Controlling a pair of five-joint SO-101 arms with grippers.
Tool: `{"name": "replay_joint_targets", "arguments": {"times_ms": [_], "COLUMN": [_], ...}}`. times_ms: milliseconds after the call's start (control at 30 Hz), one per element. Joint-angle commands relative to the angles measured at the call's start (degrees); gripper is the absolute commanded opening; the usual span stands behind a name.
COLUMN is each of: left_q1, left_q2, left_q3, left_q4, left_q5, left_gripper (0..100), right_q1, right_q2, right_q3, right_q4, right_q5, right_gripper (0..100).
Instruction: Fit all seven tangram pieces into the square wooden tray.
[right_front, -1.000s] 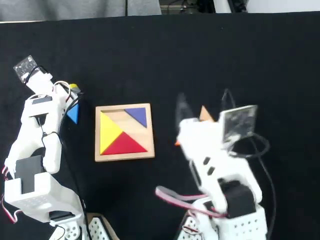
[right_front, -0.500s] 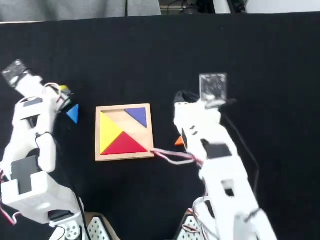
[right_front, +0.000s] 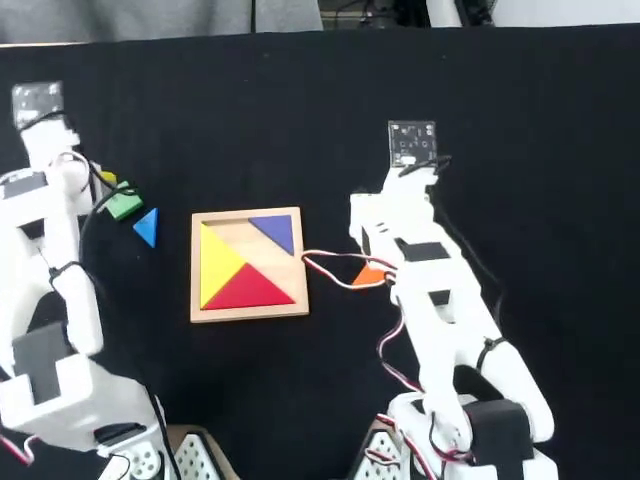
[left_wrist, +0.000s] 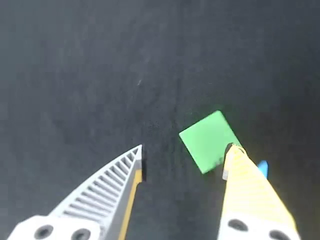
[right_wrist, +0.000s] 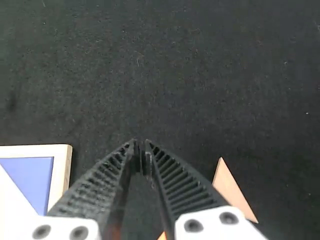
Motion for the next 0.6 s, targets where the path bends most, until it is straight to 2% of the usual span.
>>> {"name": "replay_joint_targets", "arguments": {"times_ms": [0,133,267,300,433,500,567], "left_q1": [2.9,7.4,12.1,13.3,17.9,21.1,26.1], "left_q2": [-8.3,-15.2,-18.2,-18.0,-16.1,-15.3,-14.9], "left_q3": [-9.2,-16.9,-18.6,-18.6,-19.1,-18.8,-18.6], "left_q4": [12.7,30.9,48.0,51.3,54.1,54.3,54.0], "left_q5": [-15.1,-28.0,-51.3,-55.0,-53.8,-50.5,-44.1], "left_gripper": [26,26,26,26,26,26,26], "right_q1": [1.4,4.1,4.7,4.8,7.3,9.0,9.9], "right_q2": [0.1,0.3,0.3,0.3,0.3,0.7,2.3], "right_q3": [-4.4,-5.1,-5.2,-5.2,-5.9,-6.1,-6.5], "right_q4": [-1.1,-1.1,-1.1,-1.1,-1.1,-1.1,-2.5], "right_q5": [0.4,0.4,0.4,0.4,0.4,0.4,-0.7], "right_gripper": [2.2,2.2,2.2,2.2,2.2,2.3,2.5]}}
